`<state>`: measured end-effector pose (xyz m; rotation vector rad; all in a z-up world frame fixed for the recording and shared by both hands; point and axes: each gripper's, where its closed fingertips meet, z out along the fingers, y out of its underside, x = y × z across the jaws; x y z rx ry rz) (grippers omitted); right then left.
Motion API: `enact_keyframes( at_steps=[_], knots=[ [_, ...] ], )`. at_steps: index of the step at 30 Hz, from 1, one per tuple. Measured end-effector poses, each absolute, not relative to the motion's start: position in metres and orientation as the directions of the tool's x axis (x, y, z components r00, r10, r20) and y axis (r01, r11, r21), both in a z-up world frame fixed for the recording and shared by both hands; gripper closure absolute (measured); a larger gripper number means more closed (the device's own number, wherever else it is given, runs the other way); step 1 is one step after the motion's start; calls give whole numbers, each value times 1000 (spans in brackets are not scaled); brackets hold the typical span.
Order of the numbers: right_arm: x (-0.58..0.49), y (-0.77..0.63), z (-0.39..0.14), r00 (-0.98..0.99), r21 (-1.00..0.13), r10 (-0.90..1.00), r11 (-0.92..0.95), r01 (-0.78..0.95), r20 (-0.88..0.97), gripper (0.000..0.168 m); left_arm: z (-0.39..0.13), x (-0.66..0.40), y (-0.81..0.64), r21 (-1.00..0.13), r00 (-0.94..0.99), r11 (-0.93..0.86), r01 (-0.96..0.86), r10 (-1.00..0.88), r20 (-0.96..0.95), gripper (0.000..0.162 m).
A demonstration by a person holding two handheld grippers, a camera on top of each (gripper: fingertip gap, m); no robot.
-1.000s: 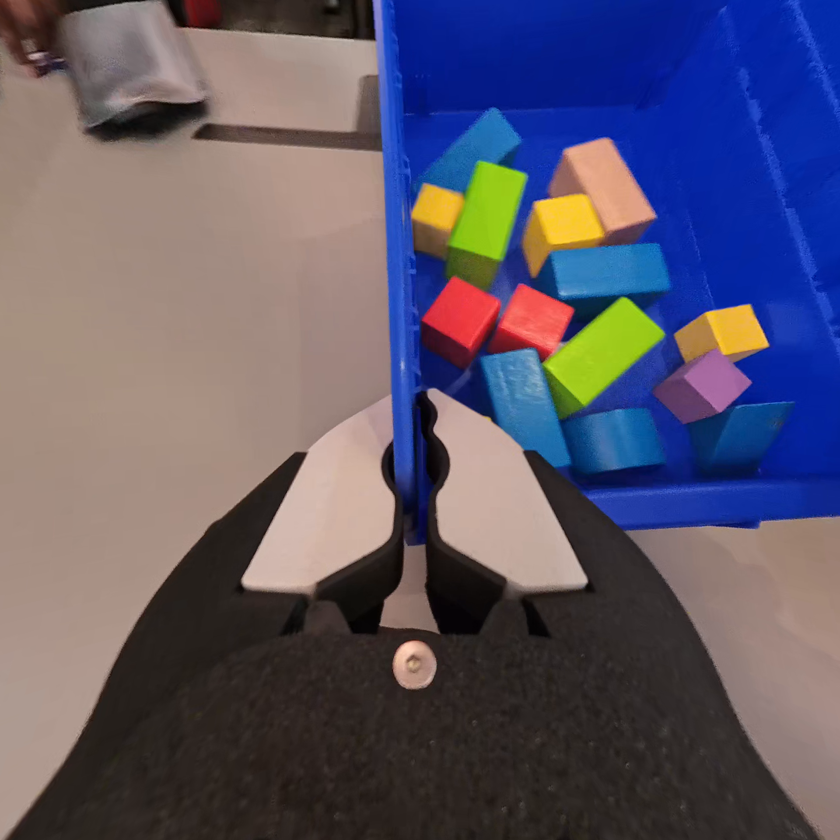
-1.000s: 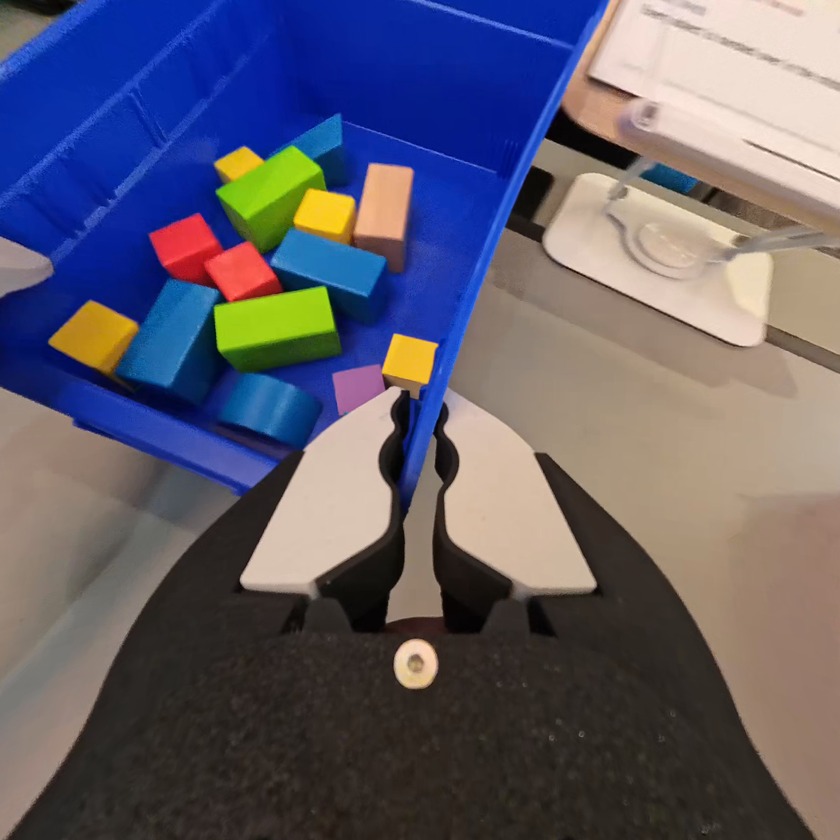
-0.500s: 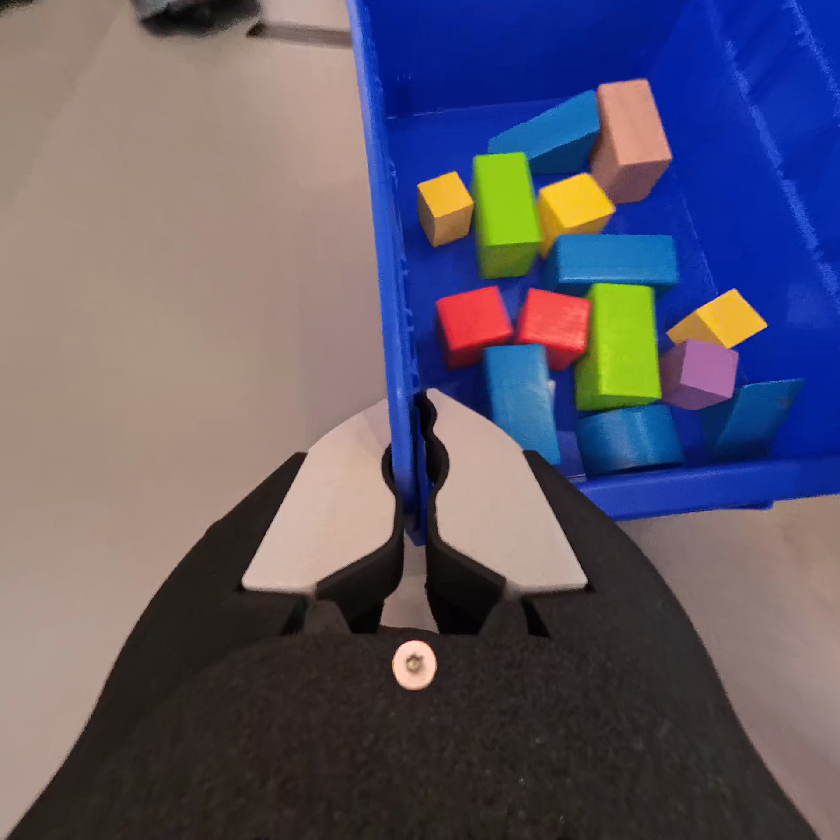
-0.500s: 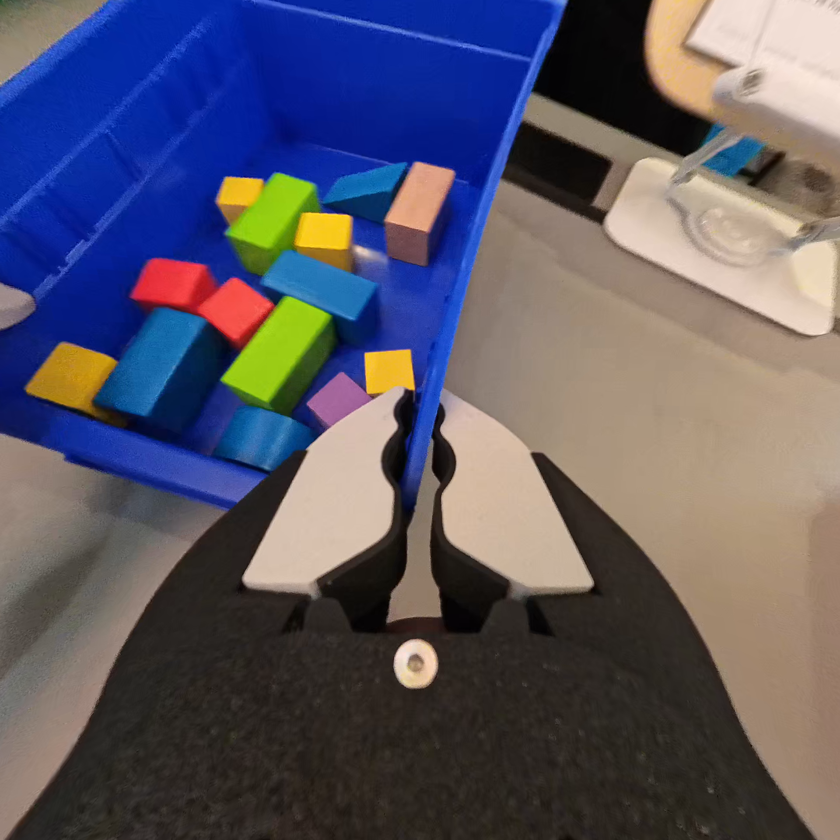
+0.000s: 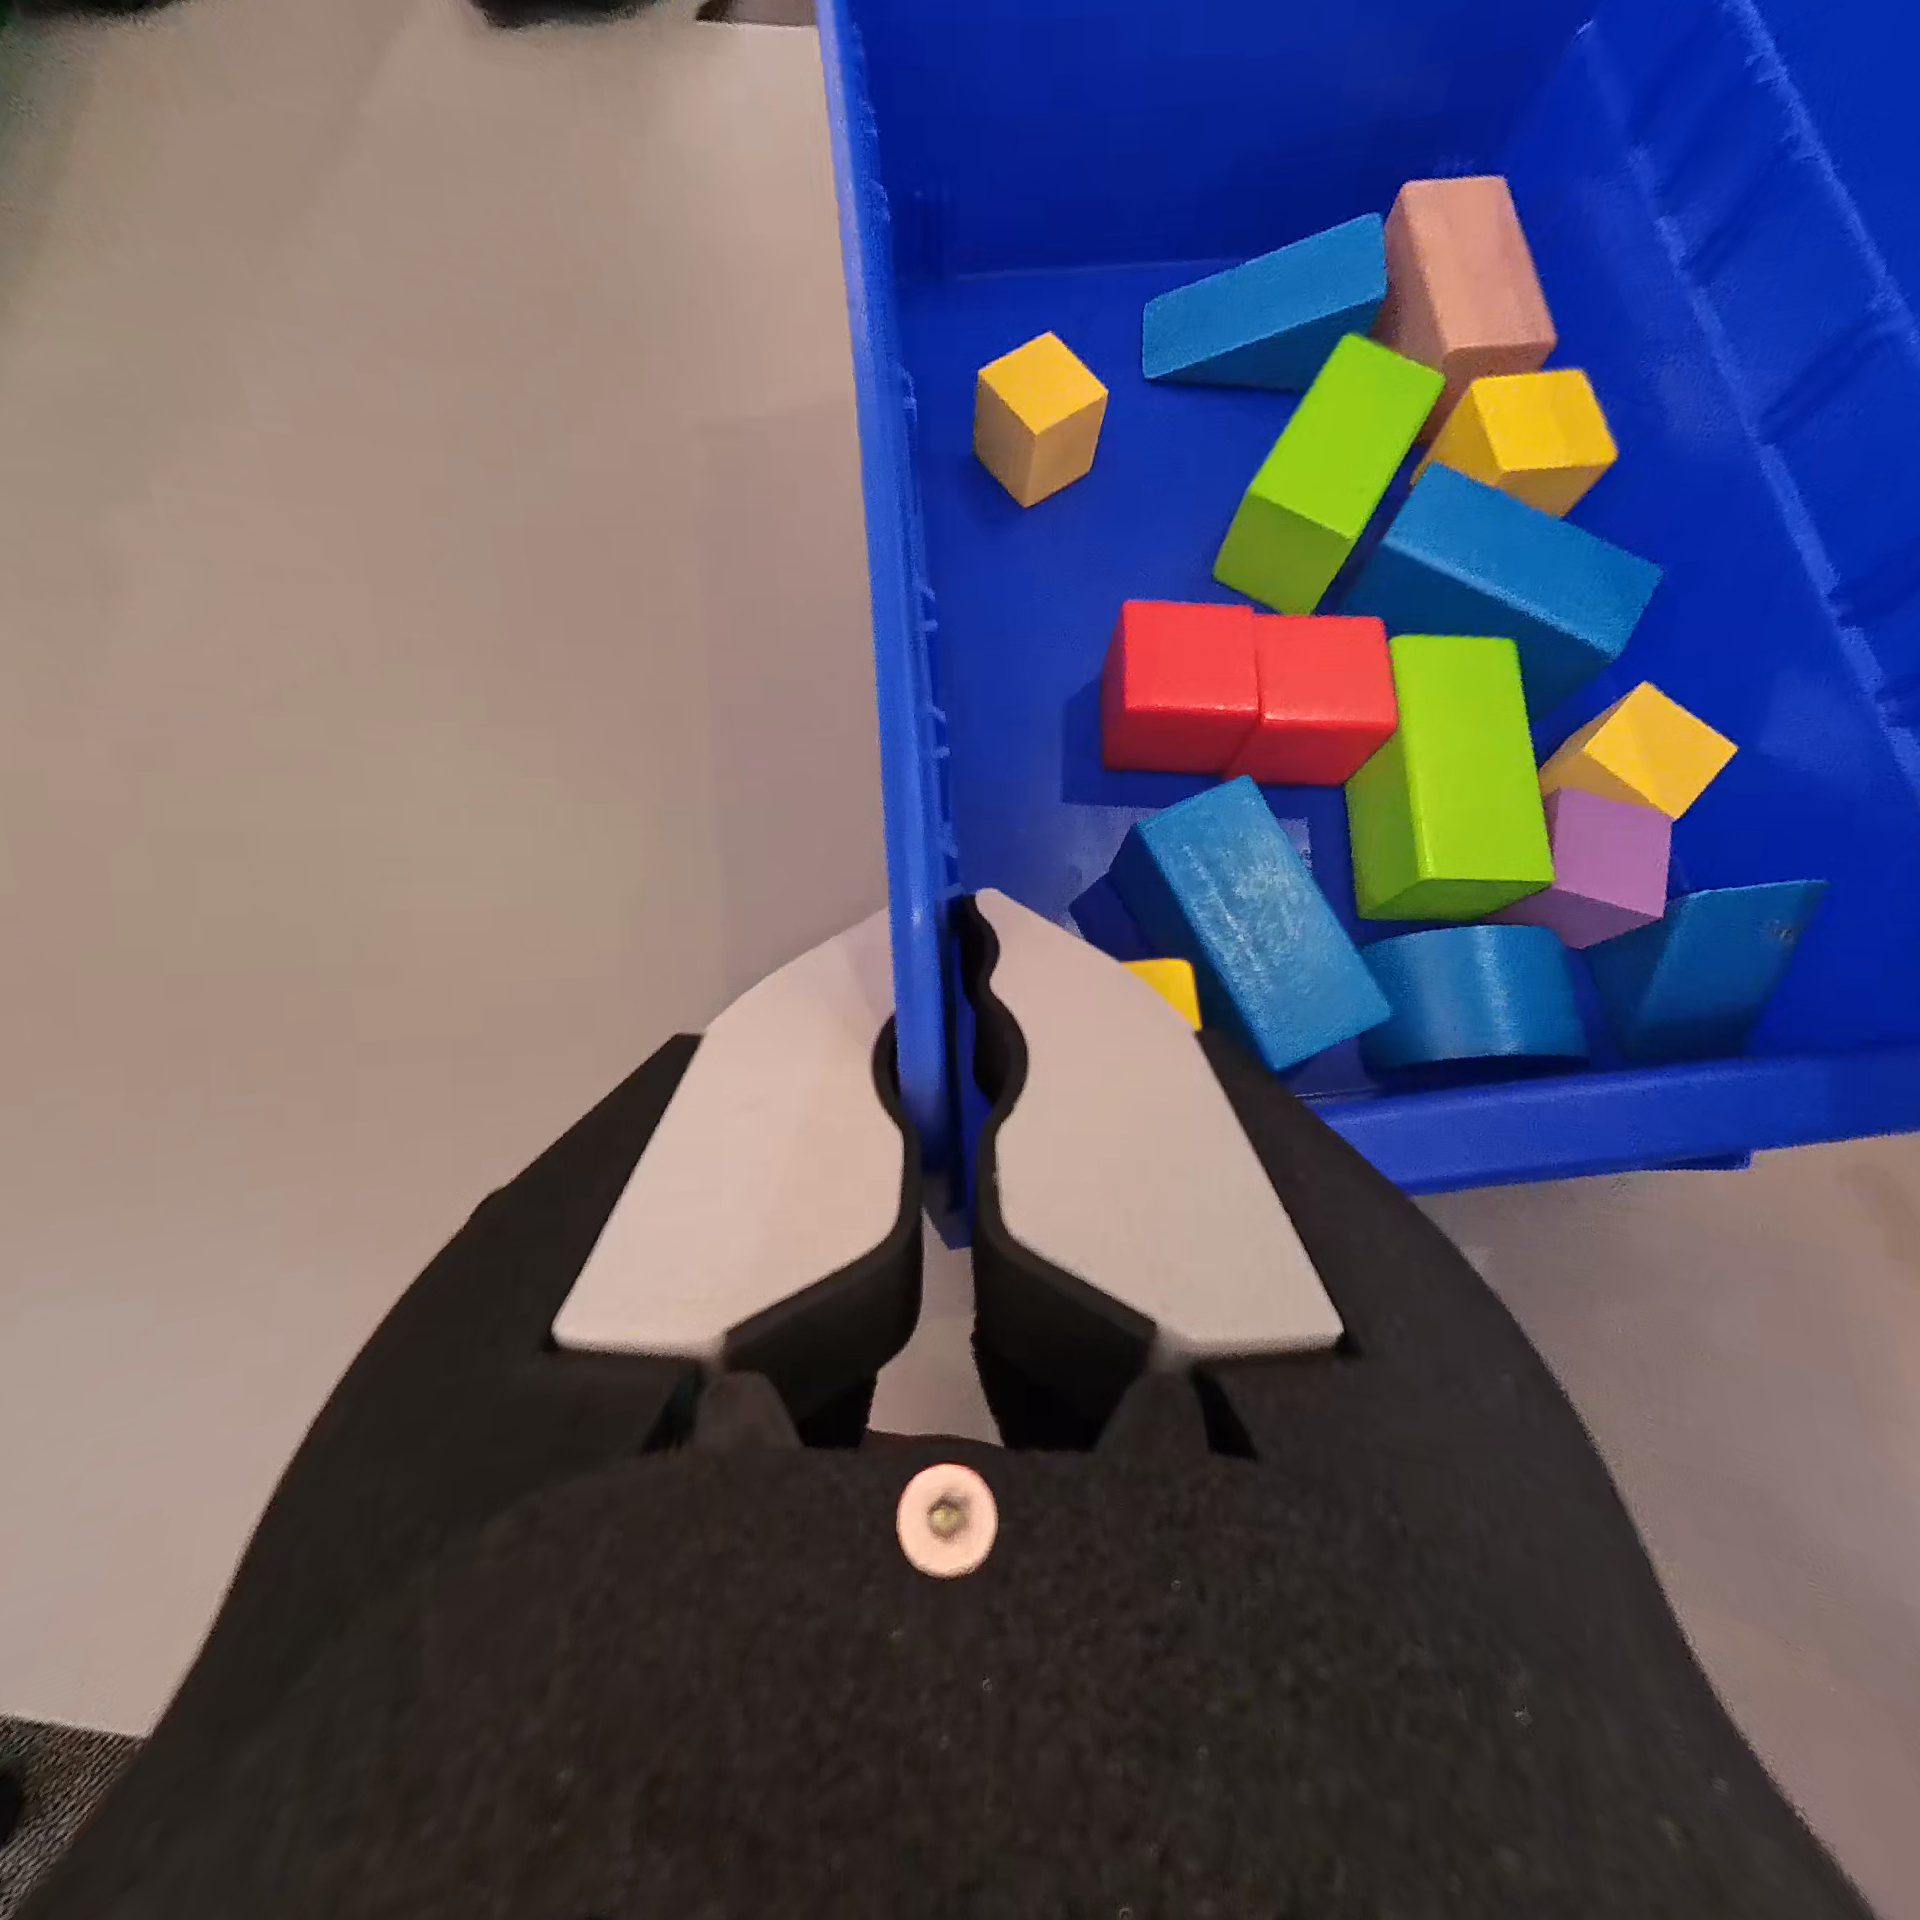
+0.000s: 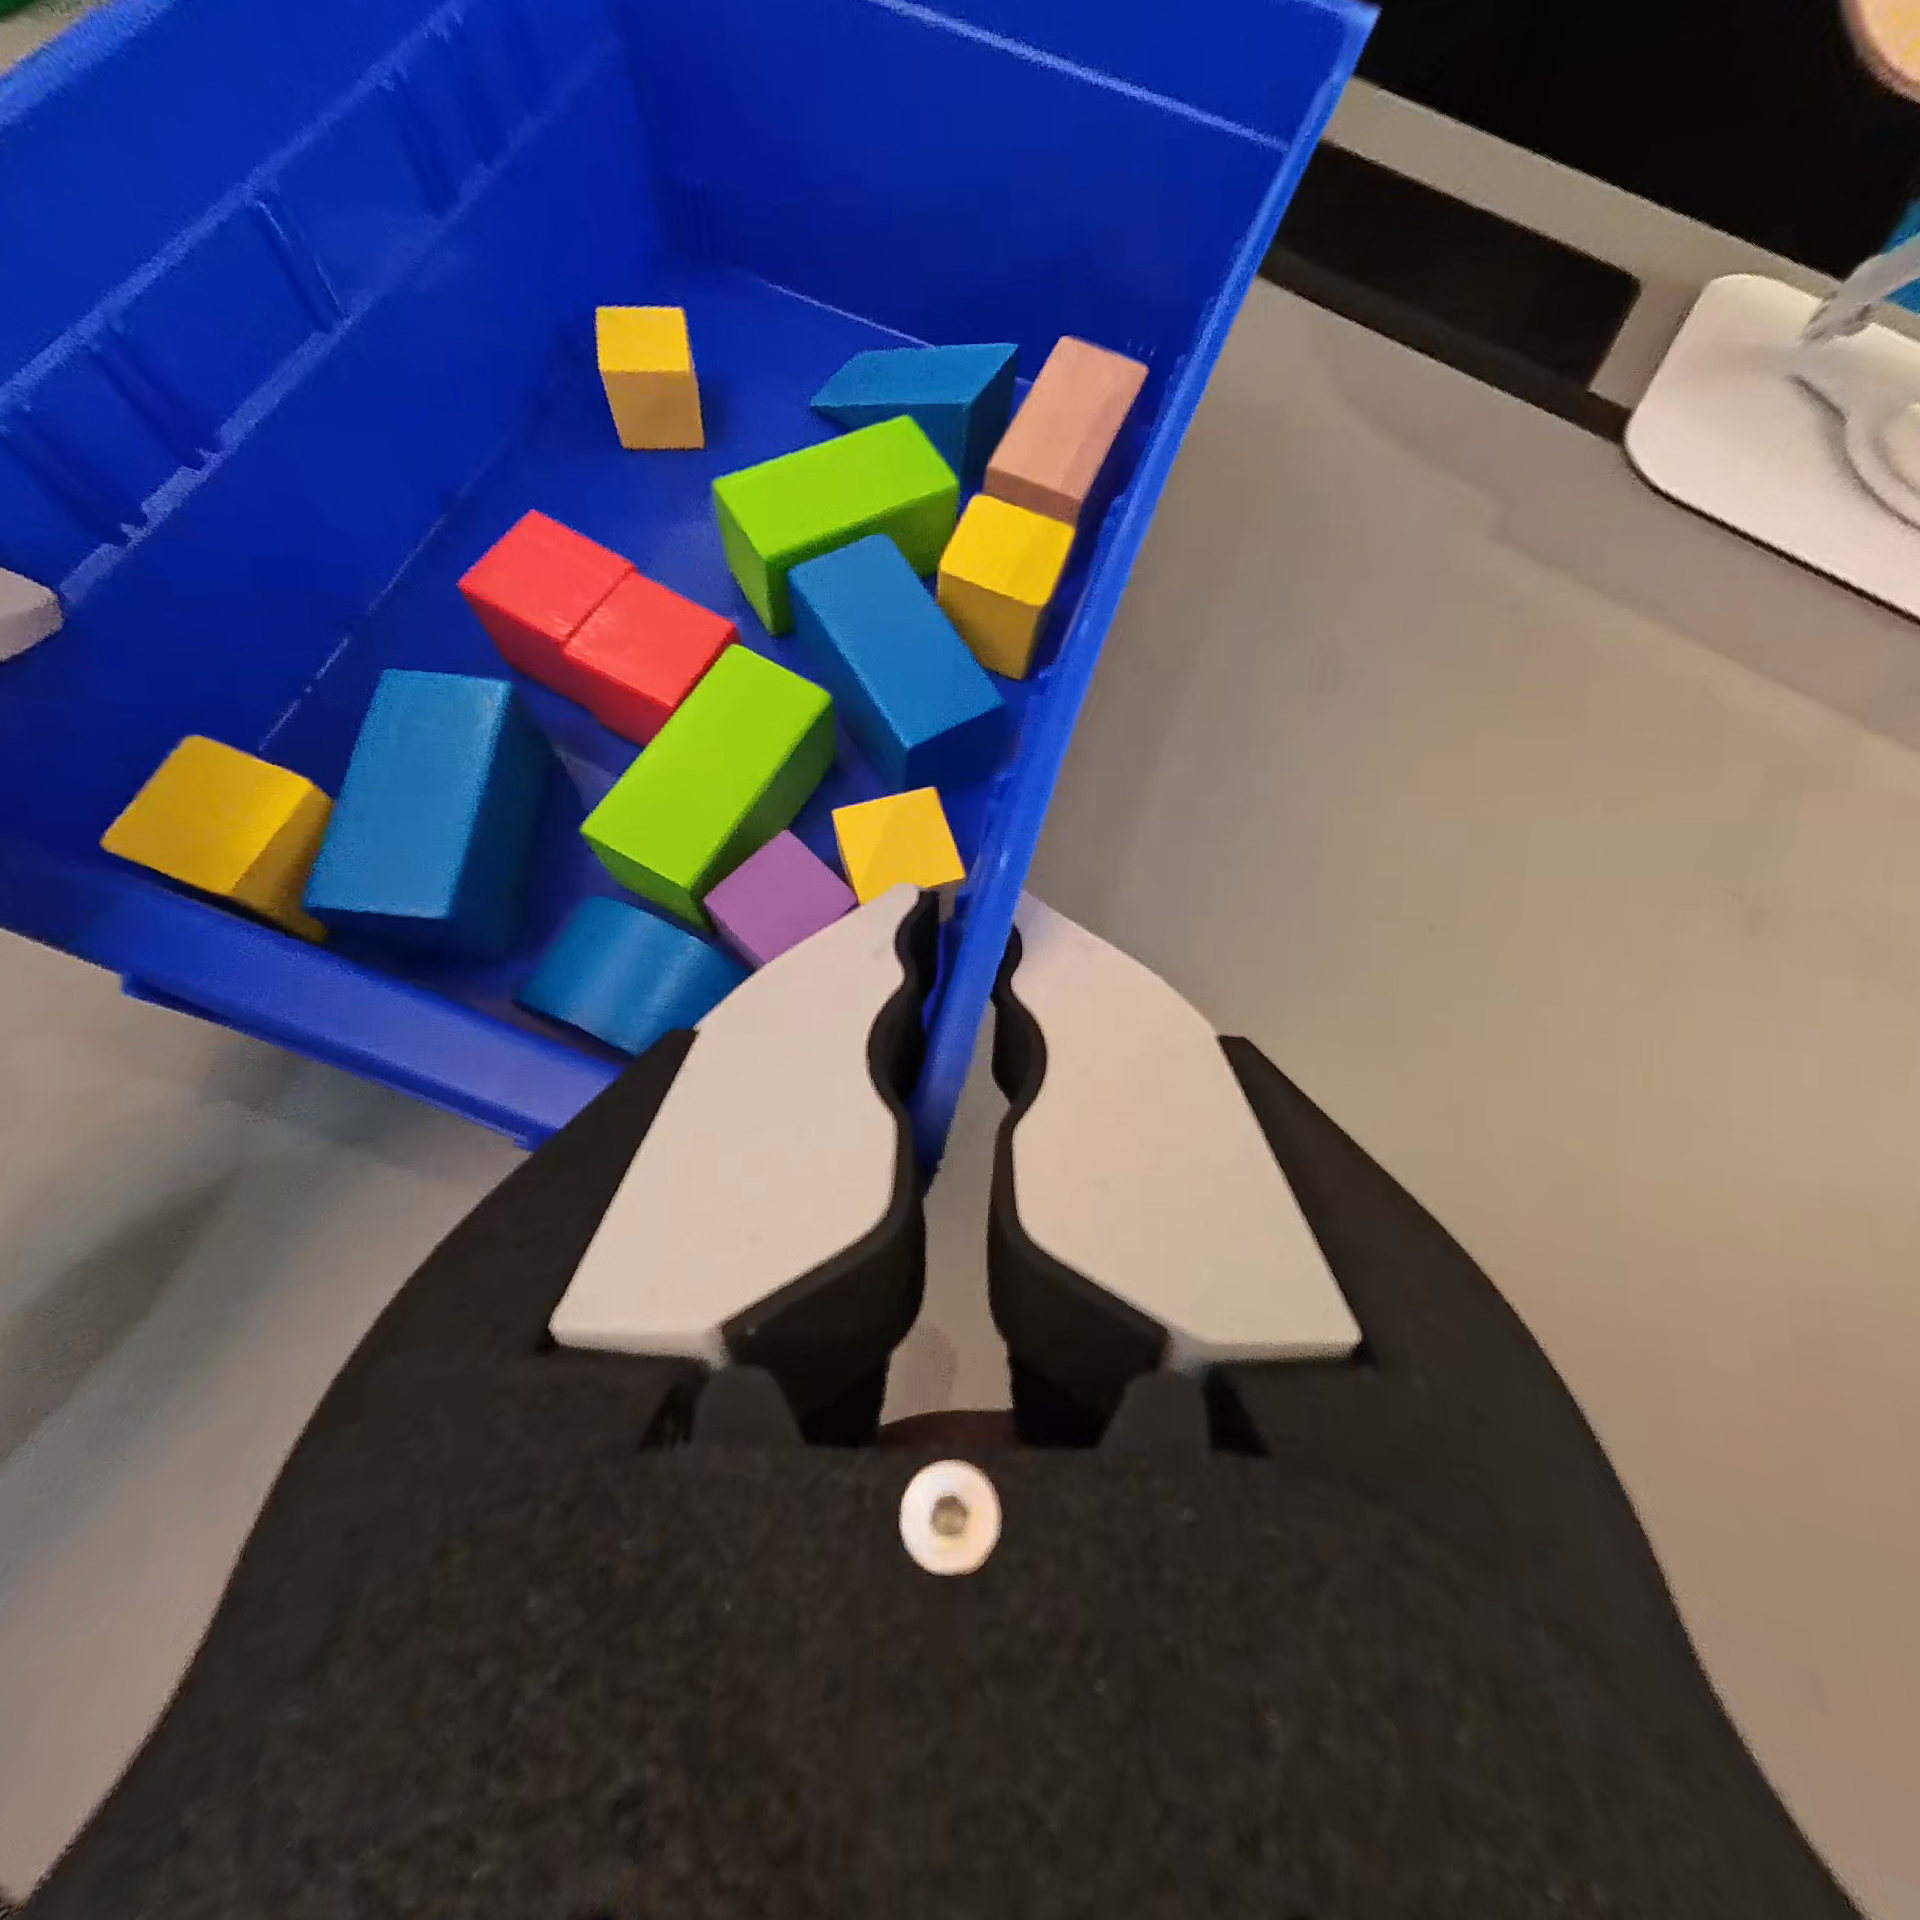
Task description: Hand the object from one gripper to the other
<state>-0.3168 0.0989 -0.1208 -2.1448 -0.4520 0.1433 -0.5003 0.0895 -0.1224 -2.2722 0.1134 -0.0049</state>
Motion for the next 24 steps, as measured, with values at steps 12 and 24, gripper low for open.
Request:
enact_keyframes(
  at_steps=[12, 24],
  knots=[
    [-283, 141, -68, 925, -779, 291, -508, 367, 246, 163, -124, -459, 130, -759, 974, -649, 50, -138, 182, 159],
    [-324, 147, -91, 916, -786, 364, -511, 347, 168, 161, -114, -504, 139, -760, 996, -650, 5, -65, 62, 159]
  ],
)
